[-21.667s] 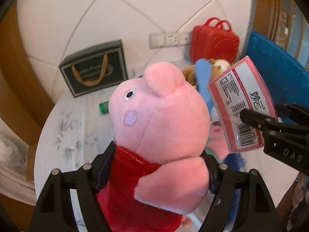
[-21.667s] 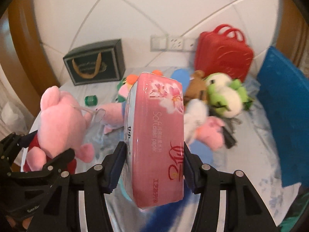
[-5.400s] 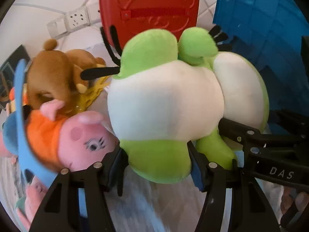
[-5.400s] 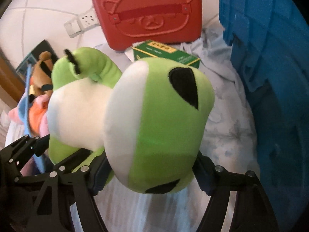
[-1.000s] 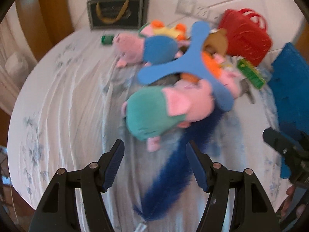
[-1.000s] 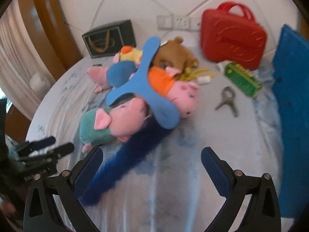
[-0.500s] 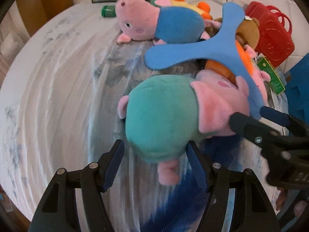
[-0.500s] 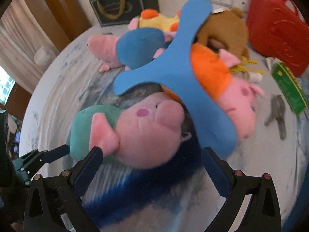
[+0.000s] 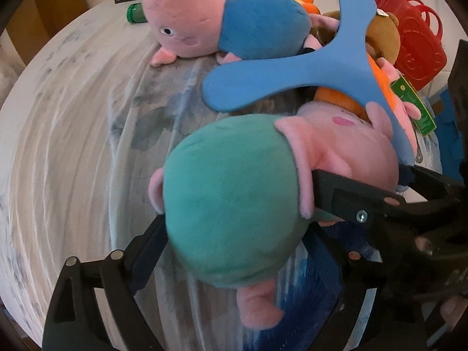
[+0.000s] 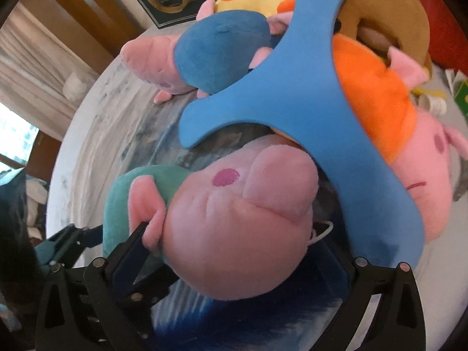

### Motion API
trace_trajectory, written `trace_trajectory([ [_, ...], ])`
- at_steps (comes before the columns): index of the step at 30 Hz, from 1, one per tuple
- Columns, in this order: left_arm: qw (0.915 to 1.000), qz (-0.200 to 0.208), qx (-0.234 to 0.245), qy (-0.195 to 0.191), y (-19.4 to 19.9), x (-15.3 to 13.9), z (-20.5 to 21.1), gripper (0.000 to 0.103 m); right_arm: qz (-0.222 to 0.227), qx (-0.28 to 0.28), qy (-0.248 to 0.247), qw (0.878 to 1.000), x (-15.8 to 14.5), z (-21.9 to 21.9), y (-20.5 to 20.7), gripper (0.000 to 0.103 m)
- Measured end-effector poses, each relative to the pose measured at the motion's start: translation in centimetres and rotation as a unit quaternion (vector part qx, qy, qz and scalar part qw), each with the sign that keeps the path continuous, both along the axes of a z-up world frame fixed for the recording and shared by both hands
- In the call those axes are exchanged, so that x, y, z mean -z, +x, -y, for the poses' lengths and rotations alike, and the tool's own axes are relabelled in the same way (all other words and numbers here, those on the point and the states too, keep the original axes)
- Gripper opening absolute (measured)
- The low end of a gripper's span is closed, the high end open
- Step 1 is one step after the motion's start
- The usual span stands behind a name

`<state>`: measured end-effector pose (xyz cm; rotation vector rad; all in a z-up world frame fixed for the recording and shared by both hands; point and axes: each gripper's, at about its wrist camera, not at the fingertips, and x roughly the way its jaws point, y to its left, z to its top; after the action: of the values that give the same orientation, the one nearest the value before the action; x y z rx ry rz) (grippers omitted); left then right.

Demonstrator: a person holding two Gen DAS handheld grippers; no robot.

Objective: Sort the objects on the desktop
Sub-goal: 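Grasp the pink pig plush in teal clothes with the right tool while the left tool grips it, then carry the pig plush with both tools over the blue crate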

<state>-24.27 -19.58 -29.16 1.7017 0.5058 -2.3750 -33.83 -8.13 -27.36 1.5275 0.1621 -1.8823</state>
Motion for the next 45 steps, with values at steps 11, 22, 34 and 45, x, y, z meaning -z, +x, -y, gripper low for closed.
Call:
trace_trajectory([
  [11, 0.9986, -0.029, 0.021, -0.038, 0.7, -1.4, -1.4, 0.073, -0.02, -0.008, 0.001, 1.0, -1.0, 0.0, 0.9, 0.093],
  [22, 0.9918, -0.093, 0.048, -0.074, 1.9, -7.1, -4.0, 0.072, -0.07, 0.018, -0.033, 0.997, -6.2, -3.2, 3.3, 0.09],
  [34, 0.9689, -0.196, 0.116, -0.097, 4.0, -14.8, -9.6, 0.072, -0.17, 0.082, -0.057, 0.98, -14.9, -9.9, 8.1, 0.09],
  [45, 0.9338, -0.275, 0.212, -0.088, 5.6, -20.4, -18.8, 0.072, -0.249, 0.177, -0.046, 0.951, -21.0, -19.8, 12.8, 0.09],
])
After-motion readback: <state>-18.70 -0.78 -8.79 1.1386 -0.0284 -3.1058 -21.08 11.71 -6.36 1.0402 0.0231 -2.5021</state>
